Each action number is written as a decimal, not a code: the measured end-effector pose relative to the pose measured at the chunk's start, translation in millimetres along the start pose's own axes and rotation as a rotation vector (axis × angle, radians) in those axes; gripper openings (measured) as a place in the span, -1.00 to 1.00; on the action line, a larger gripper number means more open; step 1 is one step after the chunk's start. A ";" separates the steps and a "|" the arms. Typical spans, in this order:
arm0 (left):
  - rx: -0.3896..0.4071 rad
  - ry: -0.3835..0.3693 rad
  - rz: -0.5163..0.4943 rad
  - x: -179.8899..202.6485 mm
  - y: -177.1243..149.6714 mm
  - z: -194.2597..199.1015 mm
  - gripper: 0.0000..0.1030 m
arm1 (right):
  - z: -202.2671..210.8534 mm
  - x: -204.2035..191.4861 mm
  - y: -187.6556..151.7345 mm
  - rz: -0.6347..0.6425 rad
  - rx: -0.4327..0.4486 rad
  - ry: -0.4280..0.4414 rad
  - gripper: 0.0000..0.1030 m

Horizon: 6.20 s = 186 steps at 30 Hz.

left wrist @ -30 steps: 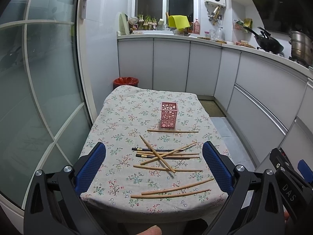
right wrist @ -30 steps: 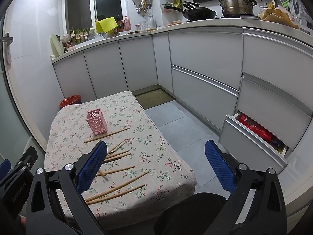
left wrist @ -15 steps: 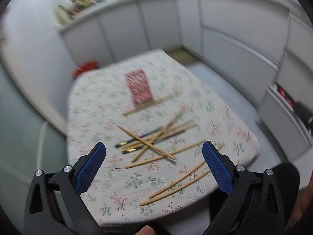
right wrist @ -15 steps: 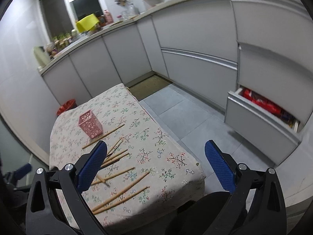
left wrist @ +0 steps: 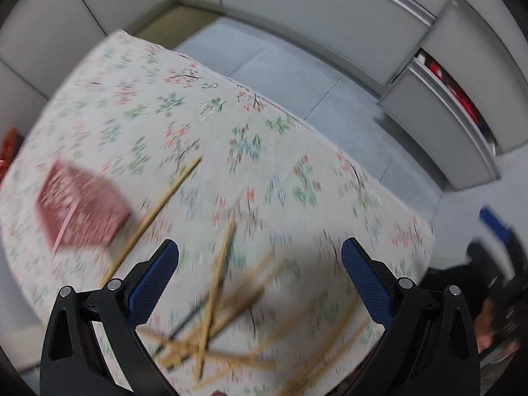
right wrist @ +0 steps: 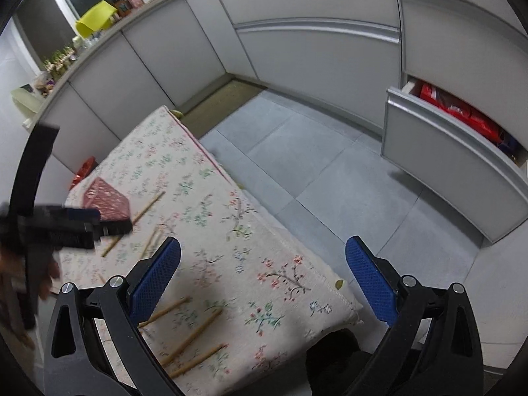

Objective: Organize utensils
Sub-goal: 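Lower the left gripper onto a wooden chopstick and close on it, then lift the chopstick upright with the left gripper while the right gripper approaches the pile, then carry the chopstick with the left gripper and drop it into the pink holder, then move the left gripper back down to the chopstick pile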

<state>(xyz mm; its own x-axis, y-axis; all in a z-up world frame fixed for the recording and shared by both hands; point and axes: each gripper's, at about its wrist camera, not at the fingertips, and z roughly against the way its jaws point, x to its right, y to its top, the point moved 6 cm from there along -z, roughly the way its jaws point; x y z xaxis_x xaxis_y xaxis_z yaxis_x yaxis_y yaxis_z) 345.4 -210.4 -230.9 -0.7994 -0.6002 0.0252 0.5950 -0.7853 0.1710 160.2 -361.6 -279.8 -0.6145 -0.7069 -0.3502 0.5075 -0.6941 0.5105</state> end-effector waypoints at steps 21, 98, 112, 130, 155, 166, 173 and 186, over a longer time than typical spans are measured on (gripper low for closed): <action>-0.168 0.020 0.015 -82.6 50.6 -95.8 0.09 | -49.8 -1.4 8.2 -0.022 -0.126 0.040 0.86; 1.013 0.626 0.685 -152.4 -271.9 257.3 -0.88 | -138.6 -396.4 -198.1 1.210 -0.654 0.208 -0.62; 0.999 0.543 0.661 -143.9 -258.2 248.6 -0.88 | -87.9 -383.9 -152.8 1.023 -0.458 0.346 -0.92; 1.052 0.262 0.542 -105.0 -151.3 280.1 -0.88 | 74.0 -317.3 64.5 0.726 0.042 0.506 -0.92; 0.919 0.250 0.630 -202.3 -21.2 165.5 -0.87 | 8.3 -347.4 157.3 0.627 0.163 0.506 -0.92; 1.200 0.330 0.723 -200.1 -108.1 239.2 0.02 | -3.5 -375.5 134.0 0.682 0.170 0.491 -0.91; 1.177 0.368 0.743 -208.7 -121.8 235.6 0.02 | -27.3 -389.2 117.1 0.695 0.133 0.473 -0.91; 1.124 0.440 0.761 -196.4 -134.3 238.6 0.27 | -4.8 -373.6 115.5 0.651 0.169 0.420 -0.16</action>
<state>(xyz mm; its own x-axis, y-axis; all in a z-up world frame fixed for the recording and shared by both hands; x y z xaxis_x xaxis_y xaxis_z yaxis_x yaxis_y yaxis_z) 402.7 49.2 -23.8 -0.1060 -0.9747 0.1970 0.3137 0.1552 0.9368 451.3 -178.4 -93.8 0.0711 -0.9791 -0.1905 0.5676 -0.1173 0.8149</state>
